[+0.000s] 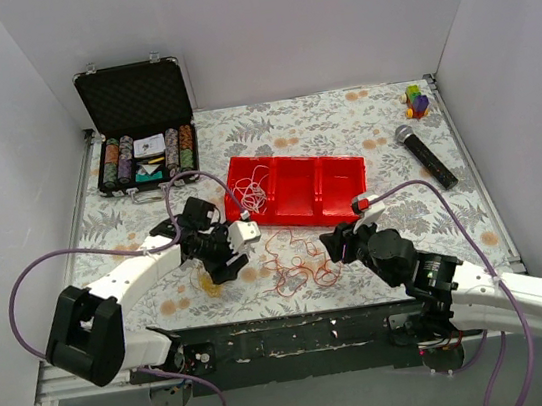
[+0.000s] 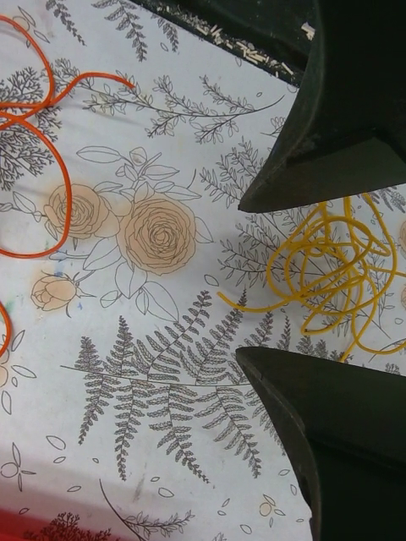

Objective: Untangle the cables

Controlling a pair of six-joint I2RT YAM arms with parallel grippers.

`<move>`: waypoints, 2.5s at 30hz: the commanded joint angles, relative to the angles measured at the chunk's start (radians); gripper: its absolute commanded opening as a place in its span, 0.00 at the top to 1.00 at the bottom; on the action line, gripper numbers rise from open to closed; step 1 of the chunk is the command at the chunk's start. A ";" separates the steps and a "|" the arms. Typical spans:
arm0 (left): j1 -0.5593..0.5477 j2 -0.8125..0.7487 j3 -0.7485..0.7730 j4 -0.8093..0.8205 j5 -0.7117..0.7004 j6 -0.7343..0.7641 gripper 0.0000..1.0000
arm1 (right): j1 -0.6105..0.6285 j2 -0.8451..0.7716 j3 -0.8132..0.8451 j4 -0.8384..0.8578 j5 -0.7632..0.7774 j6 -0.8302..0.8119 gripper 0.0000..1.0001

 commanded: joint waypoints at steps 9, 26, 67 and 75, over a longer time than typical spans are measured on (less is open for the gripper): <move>0.003 0.061 -0.048 0.119 -0.120 0.072 0.53 | 0.001 -0.009 0.029 0.051 0.007 -0.019 0.45; -0.005 0.045 -0.032 0.113 -0.145 0.048 1.00 | -0.001 -0.044 0.026 0.029 0.004 -0.014 0.45; -0.034 0.237 0.090 -0.071 -0.268 0.038 0.77 | 0.001 -0.106 0.009 0.014 0.027 -0.013 0.45; -0.038 0.197 0.136 -0.106 -0.242 0.023 1.00 | -0.001 -0.124 0.008 0.008 0.024 -0.014 0.45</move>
